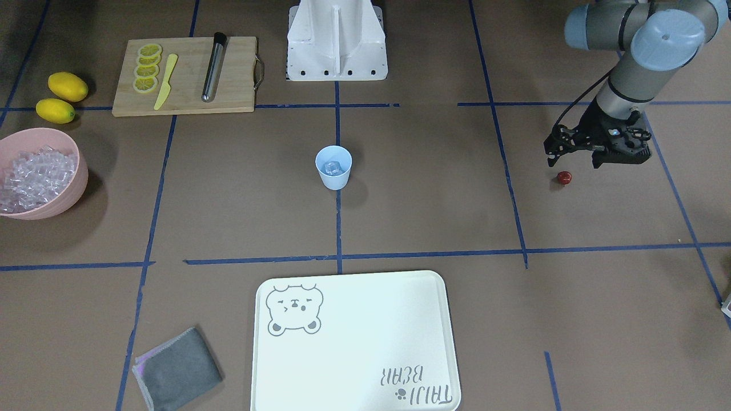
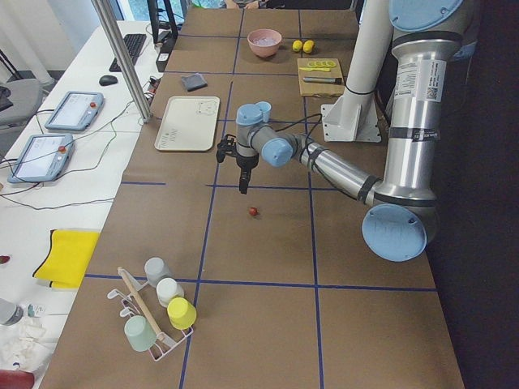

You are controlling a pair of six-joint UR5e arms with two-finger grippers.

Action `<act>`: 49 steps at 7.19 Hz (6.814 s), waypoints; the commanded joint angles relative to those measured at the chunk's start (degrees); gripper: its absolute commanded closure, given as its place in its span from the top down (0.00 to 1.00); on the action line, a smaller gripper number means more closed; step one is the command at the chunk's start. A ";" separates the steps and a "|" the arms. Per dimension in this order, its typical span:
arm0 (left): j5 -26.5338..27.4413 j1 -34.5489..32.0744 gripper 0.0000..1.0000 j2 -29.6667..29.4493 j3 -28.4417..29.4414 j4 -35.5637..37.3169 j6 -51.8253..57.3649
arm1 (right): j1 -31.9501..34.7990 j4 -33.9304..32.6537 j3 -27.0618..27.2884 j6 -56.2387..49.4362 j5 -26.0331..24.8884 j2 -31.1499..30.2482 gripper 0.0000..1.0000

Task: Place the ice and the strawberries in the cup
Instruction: 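Lower the left gripper onto the red strawberry and grasp it, then carry the strawberry with the left gripper over the blue cup, then lower the strawberry into the blue cup and open the left gripper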

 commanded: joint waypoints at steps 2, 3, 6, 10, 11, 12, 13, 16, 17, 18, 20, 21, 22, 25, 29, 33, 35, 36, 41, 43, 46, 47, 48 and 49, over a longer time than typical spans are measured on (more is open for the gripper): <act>-0.21 1.08 1.00 1.05 7.74 -9.33 -0.45 | 0.00 0.00 -0.04 0.00 -0.10 0.00 0.99; -0.47 1.08 1.00 1.32 7.83 -9.33 -0.45 | 0.00 0.00 -0.04 0.00 -0.10 0.00 0.99; -0.56 1.25 1.00 2.03 8.35 -9.33 -0.45 | 0.00 0.00 -0.04 0.00 -0.10 0.00 0.99; -0.56 3.00 1.00 2.03 9.58 -9.33 -0.81 | 0.00 0.00 -0.12 0.00 -0.18 0.00 0.99; -0.56 3.53 0.94 2.03 9.59 -9.33 -1.15 | 0.00 0.00 -0.12 0.00 -0.19 0.00 0.99; -0.56 3.71 0.65 2.03 9.59 -9.33 -1.33 | 0.00 0.00 -0.12 0.00 -0.19 0.00 0.99; -0.56 3.71 0.22 2.03 9.59 -9.33 -1.25 | 0.00 0.00 -0.12 0.00 -0.19 0.00 0.99; -0.65 3.71 0.01 2.03 8.62 -8.81 -0.72 | 0.00 0.00 -0.12 0.00 -0.19 0.08 0.99; -0.74 3.63 0.00 2.03 8.18 -8.63 -0.63 | 0.00 0.00 -0.12 0.09 -0.19 0.00 0.99; -3.44 3.36 0.00 2.29 6.53 -8.45 -0.54 | 0.00 0.00 -0.12 0.00 -0.19 0.00 0.99; -4.87 1.96 0.00 4.13 -2.06 -3.75 -0.37 | 0.00 0.00 -0.04 0.18 -0.10 0.08 0.99; -4.96 1.17 0.00 3.96 -8.80 6.39 2.50 | -0.09 0.00 0.05 0.18 -0.10 0.08 0.99; -4.79 0.64 0.00 3.26 -16.53 17.71 5.93 | 0.00 0.00 0.14 0.26 -0.10 0.08 0.99; -4.70 -0.06 0.00 -8.45 -27.85 41.82 5.18 | 0.00 0.00 0.23 0.26 -0.10 0.08 0.99; -3.04 7.28 0.00 -26.94 -20.24 47.37 -14.81 | 0.00 0.00 0.31 0.18 -0.10 0.08 0.99; 7.24 16.53 0.00 -39.86 0.38 30.96 -30.40 | 0.00 0.00 0.14 0.18 -0.19 0.08 0.99; 9.53 18.73 0.00 -45.32 7.97 27.94 -32.52 | 0.00 0.00 0.05 0.09 -0.19 0.08 0.99; 11.11 20.48 0.00 -48.91 11.57 27.93 -33.75 | 0.00 0.00 -0.04 0.09 -0.19 0.08 0.99; 12.71 22.61 0.44 -50.89 12.94 28.28 -35.35 | 0.00 0.00 -0.12 0.09 -0.27 0.08 0.99; 12.79 22.61 1.00 -50.88 12.66 28.46 -35.70 | 0.00 0.00 -0.12 0.00 -0.27 0.09 0.99; 12.71 22.52 1.00 -50.36 11.44 28.81 -35.00 | 0.00 0.00 0.05 0.00 -0.19 0.00 0.99; 12.71 22.52 1.00 -47.05 8.56 28.81 -33.17 | 0.00 0.00 0.05 0.00 -0.27 -0.09 0.99; 12.71 22.17 1.00 -41.36 2.18 30.47 -28.02 | 0.00 0.00 0.05 -0.09 -0.19 -0.35 0.99; 12.62 20.52 1.00 -36.34 -4.85 33.88 -21.53 | 0.00 0.09 0.05 -0.09 -0.19 -0.53 0.99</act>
